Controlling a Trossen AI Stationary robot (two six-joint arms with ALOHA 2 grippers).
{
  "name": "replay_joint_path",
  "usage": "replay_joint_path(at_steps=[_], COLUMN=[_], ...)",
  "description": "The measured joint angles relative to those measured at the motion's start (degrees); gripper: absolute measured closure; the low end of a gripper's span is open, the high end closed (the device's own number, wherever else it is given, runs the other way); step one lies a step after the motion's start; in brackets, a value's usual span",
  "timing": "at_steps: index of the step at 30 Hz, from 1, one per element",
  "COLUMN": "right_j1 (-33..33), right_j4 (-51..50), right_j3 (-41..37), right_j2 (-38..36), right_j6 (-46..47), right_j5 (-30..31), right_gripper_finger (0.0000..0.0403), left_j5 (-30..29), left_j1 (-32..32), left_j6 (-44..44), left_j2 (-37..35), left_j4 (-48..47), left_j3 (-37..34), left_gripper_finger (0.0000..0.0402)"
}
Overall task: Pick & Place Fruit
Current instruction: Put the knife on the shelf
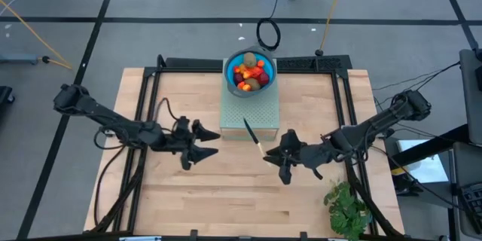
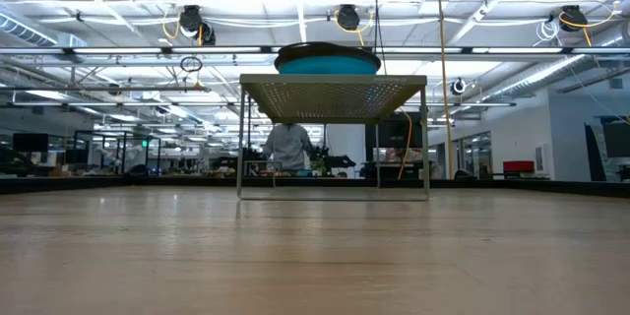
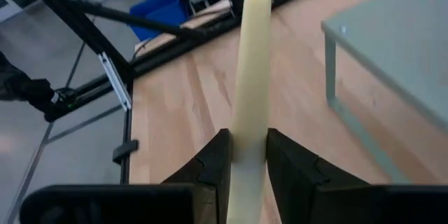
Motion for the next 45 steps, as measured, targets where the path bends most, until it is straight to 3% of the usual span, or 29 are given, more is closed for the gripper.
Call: replay_joint_path(at_steps=[9, 22, 32, 45], right_j1=[-3.06, -4.72, -4.70, -4.68], right_j4=[6.96, 10.41, 10.41, 10.82], right_j3=[0.00, 0.00, 0.00, 0.00], right_j2=[0.00, -0.02, -0.02, 0.73], right_j6=[-7.22, -12.65, -15.07, -17.03], right_j5=[0.22, 3.00, 7.23, 12.72], right_gripper_finger=[0.0332, 0.0332, 0.0332, 0.0332], left_j5=[-4.33, -10.20, -19.21, -22.28], left_j1=[-0.01, -0.01, 0.19, 2.12], left_j6=[0.98, 0.51, 1.20, 0.07], left_j2=[9.69, 21.40, 25.67, 26.10], left_j4=[-13.67, -13.64, -13.70, -13.22], left_j3=[14.51, 24.67, 28.92, 29.34], left_gripper_finger=[0.0078, 0.0078, 0.0078, 0.0078])
